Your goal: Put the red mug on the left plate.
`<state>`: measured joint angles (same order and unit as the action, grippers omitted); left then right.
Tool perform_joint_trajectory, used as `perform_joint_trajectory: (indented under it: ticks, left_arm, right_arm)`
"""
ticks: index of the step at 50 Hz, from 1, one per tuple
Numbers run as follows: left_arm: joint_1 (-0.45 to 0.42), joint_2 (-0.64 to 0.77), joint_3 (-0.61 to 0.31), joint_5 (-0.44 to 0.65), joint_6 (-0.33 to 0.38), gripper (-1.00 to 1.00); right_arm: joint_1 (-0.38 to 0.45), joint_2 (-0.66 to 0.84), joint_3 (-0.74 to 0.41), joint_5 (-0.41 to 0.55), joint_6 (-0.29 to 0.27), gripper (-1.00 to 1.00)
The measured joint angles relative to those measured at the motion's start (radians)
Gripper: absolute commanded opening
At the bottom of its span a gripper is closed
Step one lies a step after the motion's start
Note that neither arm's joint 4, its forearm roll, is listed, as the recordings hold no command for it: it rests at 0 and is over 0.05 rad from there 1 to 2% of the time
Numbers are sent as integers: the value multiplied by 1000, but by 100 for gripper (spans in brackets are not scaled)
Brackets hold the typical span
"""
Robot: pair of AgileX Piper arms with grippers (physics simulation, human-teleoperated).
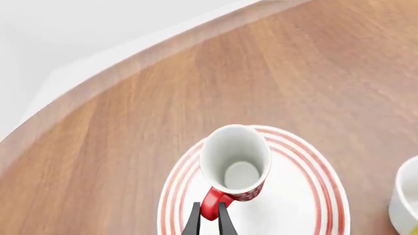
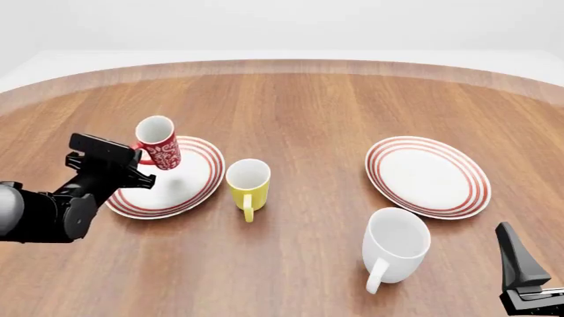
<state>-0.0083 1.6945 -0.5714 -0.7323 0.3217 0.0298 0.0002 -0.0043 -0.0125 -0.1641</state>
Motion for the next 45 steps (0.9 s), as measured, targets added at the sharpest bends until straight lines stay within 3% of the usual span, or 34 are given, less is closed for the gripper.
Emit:
perform_joint_trajectory:
  ticks: [45]
  left_arm:
    - [4, 66, -7, -17, -18, -100]
  right_arm:
    - [0, 0, 0, 0, 0, 100]
